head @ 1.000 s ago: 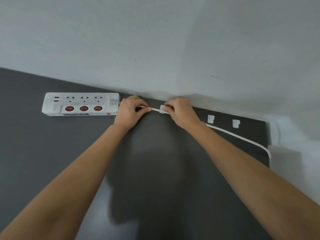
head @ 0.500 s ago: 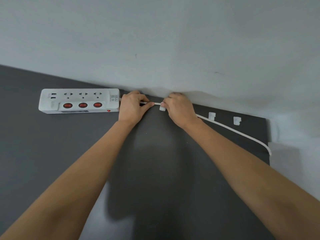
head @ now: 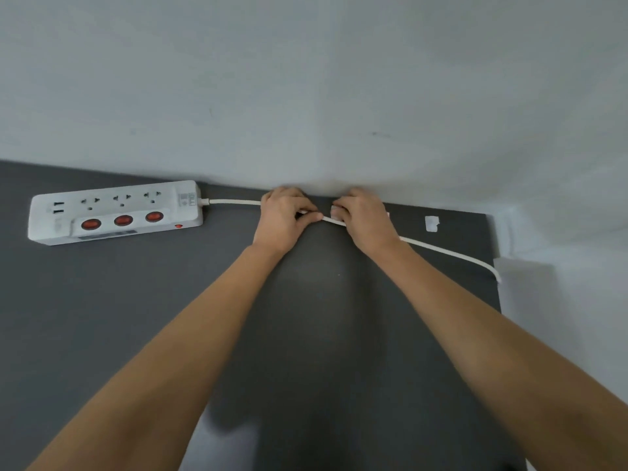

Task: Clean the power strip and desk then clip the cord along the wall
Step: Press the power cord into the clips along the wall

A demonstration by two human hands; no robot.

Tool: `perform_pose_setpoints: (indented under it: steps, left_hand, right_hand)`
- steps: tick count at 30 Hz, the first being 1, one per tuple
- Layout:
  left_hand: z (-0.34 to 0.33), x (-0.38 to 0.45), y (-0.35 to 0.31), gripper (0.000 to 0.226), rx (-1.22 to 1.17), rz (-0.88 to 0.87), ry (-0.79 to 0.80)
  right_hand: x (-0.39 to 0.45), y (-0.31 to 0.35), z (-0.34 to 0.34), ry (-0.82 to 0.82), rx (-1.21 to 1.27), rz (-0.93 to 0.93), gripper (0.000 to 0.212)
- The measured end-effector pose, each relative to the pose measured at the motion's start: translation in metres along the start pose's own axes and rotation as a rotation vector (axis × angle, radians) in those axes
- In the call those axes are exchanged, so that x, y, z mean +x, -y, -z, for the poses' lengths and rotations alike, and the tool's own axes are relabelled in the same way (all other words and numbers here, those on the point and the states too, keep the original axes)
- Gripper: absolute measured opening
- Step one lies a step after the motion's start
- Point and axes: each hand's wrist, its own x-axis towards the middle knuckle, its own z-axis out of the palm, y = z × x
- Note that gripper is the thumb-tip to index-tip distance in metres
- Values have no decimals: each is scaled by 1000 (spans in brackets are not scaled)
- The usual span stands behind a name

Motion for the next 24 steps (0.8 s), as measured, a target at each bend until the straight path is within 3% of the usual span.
perform_pose_setpoints:
  steps: [14,18,21,24]
  left_hand:
    - [-17,6,-14,20,200,66,-92]
    - [-20,1,-20,21,183,-46,-126]
    - [-29,6,-36,26,136,-179,-30]
    - [-45,13,-50,23,98,-176,78]
  right_hand:
    - [0,-1,3,-4,32,6,29]
    - [-11,-23,17,-34,61,-22,27]
    - [-26,-56,29,-106,58,-152,19]
    - [-34,-67,36,-41,108,-140,19]
